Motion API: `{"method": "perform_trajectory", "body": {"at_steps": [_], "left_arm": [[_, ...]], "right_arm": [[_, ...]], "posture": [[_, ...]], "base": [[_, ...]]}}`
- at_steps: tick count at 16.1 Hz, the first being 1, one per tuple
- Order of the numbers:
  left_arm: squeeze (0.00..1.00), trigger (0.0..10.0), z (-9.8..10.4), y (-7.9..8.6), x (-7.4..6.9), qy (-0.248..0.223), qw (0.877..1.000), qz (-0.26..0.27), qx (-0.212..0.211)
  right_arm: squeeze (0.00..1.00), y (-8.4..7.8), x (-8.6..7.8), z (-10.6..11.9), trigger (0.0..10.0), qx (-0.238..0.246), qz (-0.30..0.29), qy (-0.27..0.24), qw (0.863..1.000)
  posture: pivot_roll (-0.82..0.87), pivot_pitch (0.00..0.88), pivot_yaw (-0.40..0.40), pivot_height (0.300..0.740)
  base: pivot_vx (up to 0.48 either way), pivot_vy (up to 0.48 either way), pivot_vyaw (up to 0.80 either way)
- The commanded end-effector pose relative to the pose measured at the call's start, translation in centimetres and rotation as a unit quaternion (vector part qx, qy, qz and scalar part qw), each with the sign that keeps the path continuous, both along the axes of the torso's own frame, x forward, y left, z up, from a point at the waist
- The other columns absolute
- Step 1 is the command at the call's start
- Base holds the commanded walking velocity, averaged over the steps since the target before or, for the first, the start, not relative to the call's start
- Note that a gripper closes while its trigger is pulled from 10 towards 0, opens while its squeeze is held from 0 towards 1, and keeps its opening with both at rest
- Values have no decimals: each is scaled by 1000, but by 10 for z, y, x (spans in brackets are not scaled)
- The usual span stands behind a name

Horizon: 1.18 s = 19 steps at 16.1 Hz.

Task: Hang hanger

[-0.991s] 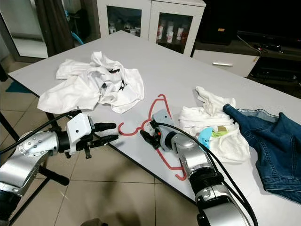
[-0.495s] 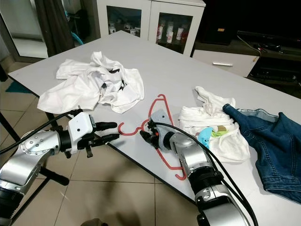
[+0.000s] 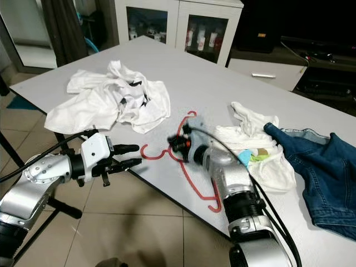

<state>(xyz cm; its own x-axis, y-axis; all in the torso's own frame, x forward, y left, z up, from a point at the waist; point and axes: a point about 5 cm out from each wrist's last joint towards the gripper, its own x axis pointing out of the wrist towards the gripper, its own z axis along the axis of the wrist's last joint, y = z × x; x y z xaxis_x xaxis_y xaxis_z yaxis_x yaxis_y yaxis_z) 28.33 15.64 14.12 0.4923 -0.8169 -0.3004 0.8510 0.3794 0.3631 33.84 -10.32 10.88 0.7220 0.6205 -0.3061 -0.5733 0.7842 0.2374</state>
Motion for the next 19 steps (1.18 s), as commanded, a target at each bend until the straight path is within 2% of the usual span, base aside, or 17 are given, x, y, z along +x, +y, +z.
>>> {"method": "perform_trajectory", "body": {"at_steps": [1,2,3,4,5,6,7,9,13,16,18,19], "left_arm": [[0,10000,3,-2,1,-5,1000,-10,5],[0,10000,3,0,3,-7,1000,-4,7],[0,10000,4,3,5,-9,1000,3,8],[0,10000,5,5,6,-11,1000,7,8],[0,10000,7,9,9,-13,1000,17,8],[0,10000,11,17,12,-18,999,31,11],[0,10000,16,38,17,-26,997,65,25],[0,10000,17,47,15,-26,997,70,37],[0,10000,13,37,13,-23,998,60,28],[0,10000,9,28,11,-16,999,43,22],[0,10000,8,22,11,-16,999,35,16],[0,10000,8,21,10,-16,999,34,15]], "right_arm": [[0,-6,2,9,0,0,-9,-12,1000],[0,-6,0,12,0,-45,9,-53,998],[0,-4,-3,12,0,-61,22,-73,995],[0,-2,-4,13,1373,-60,27,-81,995],[0,-1,-6,12,9255,-63,27,-91,994],[0,0,-7,8,10000,-70,24,-93,993],[1000,2,-9,-2,10000,-81,28,-94,992],[1000,6,-10,-9,10000,-94,41,-92,990],[1000,8,-5,-11,10000,-97,37,-94,990],[1000,17,-6,-21,10000,-115,72,-92,986],[1000,14,2,-29,10000,-160,54,-75,983],[1000,14,4,-31,10000,-166,49,-73,982]], "posture": [[72,0,-70,723],[72,0,-70,723],[72,0,-70,723],[67,0,-71,723],[67,0,-71,723],[66,0,-75,723],[74,0,-80,723],[84,0,-82,723],[90,0,-84,723],[91,0,-83,723],[94,0,-84,723],[94,0,-84,723]], "base": [[0,0,0],[0,0,0],[0,0,0],[0,0,0],[0,0,0],[0,0,0],[0,0,0],[0,0,0],[0,0,0],[0,0,0],[0,0,0],[0,0,0]]}}
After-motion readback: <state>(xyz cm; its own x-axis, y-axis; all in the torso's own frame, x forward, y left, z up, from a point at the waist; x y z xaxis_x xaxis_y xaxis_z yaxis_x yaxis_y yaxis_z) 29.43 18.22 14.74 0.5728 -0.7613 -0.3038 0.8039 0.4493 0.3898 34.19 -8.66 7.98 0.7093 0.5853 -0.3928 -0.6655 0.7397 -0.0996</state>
